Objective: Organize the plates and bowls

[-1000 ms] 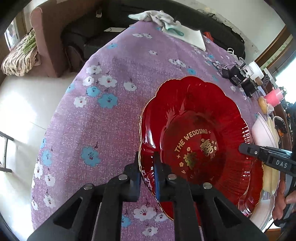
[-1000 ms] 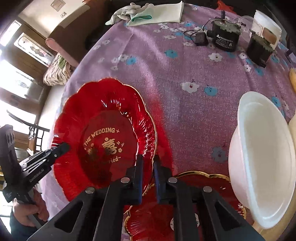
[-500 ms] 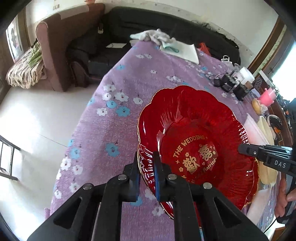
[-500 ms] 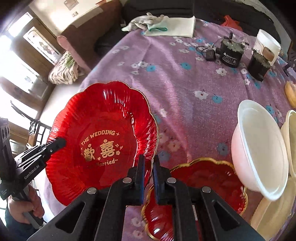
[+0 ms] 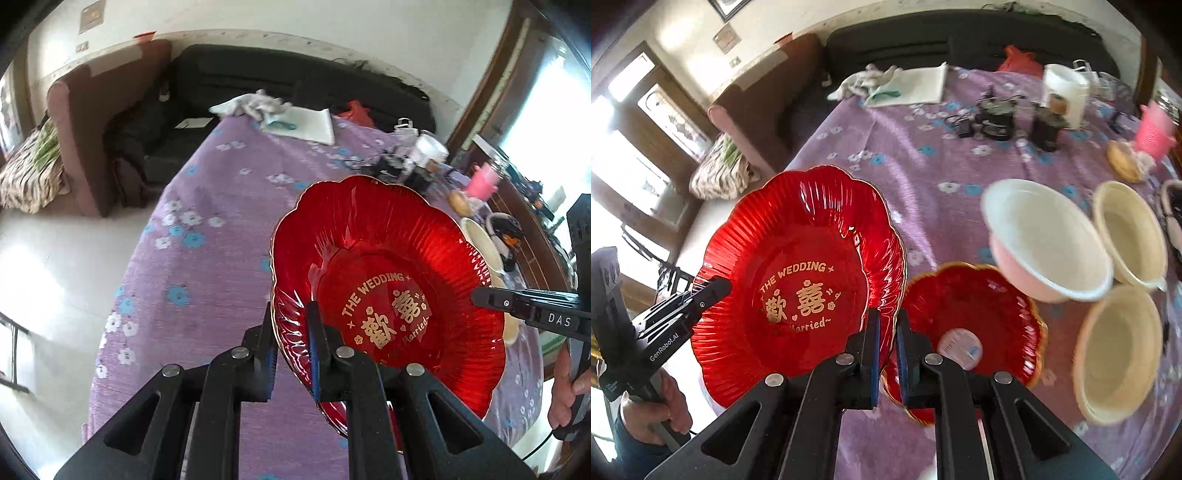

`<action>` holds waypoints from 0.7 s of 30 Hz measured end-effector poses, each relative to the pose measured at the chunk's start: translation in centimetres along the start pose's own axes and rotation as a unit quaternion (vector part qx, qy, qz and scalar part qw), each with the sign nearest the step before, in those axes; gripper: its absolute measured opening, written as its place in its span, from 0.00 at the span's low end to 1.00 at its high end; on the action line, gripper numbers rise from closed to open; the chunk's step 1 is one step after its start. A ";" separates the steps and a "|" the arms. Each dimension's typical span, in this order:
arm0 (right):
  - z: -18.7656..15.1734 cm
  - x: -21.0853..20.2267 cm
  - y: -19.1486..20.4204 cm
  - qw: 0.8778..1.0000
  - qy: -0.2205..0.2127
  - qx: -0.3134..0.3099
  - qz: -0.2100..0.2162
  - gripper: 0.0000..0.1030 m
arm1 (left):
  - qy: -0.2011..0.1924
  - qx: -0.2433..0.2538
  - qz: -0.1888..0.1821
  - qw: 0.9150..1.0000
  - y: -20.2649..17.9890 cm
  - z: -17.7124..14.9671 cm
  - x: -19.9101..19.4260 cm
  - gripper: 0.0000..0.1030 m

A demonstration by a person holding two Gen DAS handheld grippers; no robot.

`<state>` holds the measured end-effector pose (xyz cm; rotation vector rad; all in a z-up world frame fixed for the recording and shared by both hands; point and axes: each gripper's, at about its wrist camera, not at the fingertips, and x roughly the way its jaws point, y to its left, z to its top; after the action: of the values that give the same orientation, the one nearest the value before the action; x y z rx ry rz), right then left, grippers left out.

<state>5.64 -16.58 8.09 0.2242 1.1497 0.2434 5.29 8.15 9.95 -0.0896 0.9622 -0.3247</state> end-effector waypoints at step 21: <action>-14.3 -16.2 -17.1 0.986 -0.078 0.147 -0.018 0.09 | 0.010 0.141 -0.101 0.985 -23.9 -4.3 -0.5 0.16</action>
<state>-12.49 -37.03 11.50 0.4735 1.0304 0.0217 -4.07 -14.01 13.09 0.0767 0.9203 -0.6463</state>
